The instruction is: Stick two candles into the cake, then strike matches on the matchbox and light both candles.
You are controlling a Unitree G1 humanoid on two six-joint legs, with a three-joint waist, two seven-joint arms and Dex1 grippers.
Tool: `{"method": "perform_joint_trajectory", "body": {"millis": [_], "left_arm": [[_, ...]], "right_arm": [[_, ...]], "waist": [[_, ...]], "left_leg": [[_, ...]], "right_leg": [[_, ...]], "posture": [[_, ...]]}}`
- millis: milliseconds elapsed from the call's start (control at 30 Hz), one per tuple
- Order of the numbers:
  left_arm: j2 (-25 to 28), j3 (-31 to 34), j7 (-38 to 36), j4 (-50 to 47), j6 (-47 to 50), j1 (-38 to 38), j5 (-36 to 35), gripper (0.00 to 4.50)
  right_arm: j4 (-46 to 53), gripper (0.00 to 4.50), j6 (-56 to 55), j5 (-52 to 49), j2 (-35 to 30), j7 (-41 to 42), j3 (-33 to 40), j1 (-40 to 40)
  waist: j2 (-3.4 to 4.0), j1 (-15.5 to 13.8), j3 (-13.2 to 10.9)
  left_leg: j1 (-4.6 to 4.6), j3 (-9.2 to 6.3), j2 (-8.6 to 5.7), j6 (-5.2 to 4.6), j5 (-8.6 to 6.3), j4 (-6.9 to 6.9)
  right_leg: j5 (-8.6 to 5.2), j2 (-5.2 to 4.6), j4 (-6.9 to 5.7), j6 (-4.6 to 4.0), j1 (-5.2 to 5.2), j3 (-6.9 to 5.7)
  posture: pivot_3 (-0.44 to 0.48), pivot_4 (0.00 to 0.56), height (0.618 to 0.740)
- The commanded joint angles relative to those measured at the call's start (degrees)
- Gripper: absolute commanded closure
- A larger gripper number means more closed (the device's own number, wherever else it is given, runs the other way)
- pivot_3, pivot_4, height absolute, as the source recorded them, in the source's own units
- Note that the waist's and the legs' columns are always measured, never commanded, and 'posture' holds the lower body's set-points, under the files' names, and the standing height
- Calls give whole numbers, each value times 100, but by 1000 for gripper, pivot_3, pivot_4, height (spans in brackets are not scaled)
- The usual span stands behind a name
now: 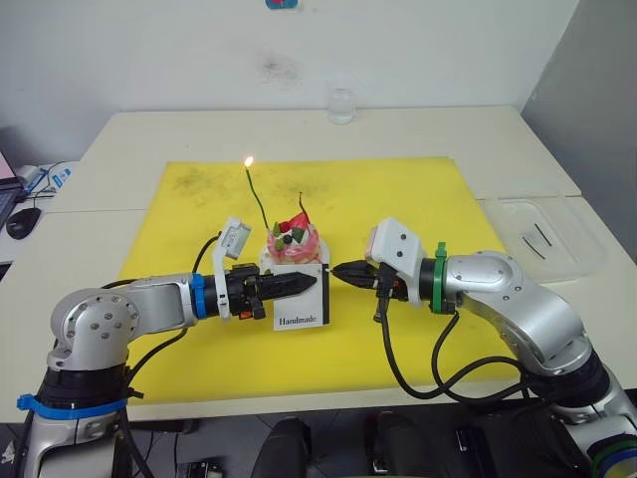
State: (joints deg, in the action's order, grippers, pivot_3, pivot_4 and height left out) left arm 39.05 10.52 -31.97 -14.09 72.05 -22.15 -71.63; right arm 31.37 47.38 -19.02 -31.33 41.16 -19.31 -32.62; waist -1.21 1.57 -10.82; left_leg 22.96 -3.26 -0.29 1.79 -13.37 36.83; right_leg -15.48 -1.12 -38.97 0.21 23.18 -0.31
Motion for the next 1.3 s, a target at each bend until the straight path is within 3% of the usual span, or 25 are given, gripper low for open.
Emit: {"method": "perform_joint_trajectory", "body": {"millis": [33, 300, 700, 1033, 1300], "left_arm": [[3, 52, -78, -116, -17, -112, -92, 4500], [19, -35, -181, -173, 10, -137, -89, 4500], [569, 234, -370, -318, 53, 441, 10, 4500], [203, 100, -140, -202, -173, 98, 200, 4500], [190, 57, -192, -174, -135, 44, 195, 4500]], "right_arm": [[29, 4464, -114, 108, -5, -14, -1, -117], [-80, 4464, -202, 251, 158, -128, -6, -192], [47, 4464, -65, 89, 249, -451, 851, -313], [432, 4464, 444, -314, 1, 31, 398, -444], [256, 4464, 384, -100, 104, -74, -78, -543]], "waist": [[0, 0, 0], [0, 0, 0], [0, 2, 0], [0, 0, 0], [0, 11, 0]], "left_leg": [[0, 0, 0, 0, 0, 0], [0, 0, 0, 0, 0, 0], [0, -1, 1, 0, 0, -6], [0, -3, 0, 0, 0, -2], [0, -5, 2, 0, 0, -5]], "right_leg": [[0, 0, 0, 0, 0, 0], [0, 0, 0, 0, 0, -1], [-3, 0, 0, -5, 2, 0], [-3, -2, 0, -5, 0, -4], [-3, -1, 0, -5, 1, -8]], "posture": [[0, 150, 740], [0, 150, 740], [0, 150, 740], [0, 150, 740], [0, 150, 740]]}}
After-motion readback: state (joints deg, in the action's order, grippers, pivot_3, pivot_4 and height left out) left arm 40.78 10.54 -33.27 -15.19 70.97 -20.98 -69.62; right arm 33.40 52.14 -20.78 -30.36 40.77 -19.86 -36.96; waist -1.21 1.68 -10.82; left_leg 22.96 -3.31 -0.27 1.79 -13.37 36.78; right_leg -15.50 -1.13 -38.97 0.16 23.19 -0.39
